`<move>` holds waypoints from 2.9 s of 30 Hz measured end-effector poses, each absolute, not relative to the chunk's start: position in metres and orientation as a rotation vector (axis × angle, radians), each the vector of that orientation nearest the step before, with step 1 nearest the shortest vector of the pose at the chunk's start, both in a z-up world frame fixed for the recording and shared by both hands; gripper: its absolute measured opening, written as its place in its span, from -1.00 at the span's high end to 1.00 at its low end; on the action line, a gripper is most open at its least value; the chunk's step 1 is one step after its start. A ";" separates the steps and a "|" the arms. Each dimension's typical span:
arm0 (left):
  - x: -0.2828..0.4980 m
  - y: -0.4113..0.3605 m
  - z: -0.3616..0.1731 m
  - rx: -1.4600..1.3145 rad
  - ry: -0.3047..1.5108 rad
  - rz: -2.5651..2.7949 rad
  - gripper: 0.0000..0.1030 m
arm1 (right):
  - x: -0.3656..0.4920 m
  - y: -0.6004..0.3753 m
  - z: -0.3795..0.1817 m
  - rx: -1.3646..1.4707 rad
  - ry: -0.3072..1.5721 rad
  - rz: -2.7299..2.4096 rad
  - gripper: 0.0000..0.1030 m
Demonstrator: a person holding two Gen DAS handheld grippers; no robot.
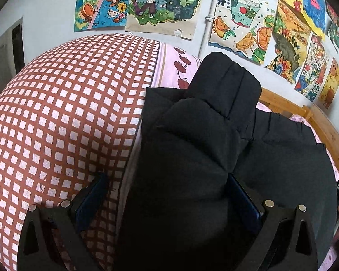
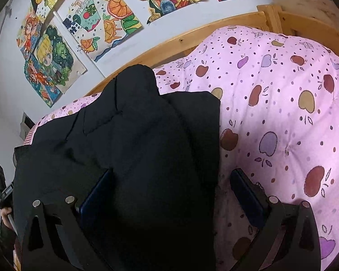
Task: Fold large clothes
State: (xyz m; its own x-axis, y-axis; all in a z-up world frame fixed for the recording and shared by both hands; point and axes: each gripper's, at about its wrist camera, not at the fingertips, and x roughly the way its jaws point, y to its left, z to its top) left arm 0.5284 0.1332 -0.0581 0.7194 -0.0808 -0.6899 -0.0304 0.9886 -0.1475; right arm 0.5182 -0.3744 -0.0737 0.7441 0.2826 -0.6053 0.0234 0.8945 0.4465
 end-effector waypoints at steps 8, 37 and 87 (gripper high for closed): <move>0.528 0.131 -0.057 -0.141 0.762 -0.023 -1.00 | 0.516 -0.377 -0.075 0.461 0.717 0.150 -0.98; 0.529 0.141 -0.067 -0.242 0.739 -0.208 -1.00 | 0.511 -0.379 -0.072 0.456 0.703 0.148 -0.98; 0.504 0.060 0.021 -0.243 0.746 -0.172 0.63 | 0.455 -0.389 0.058 0.369 0.620 0.312 0.73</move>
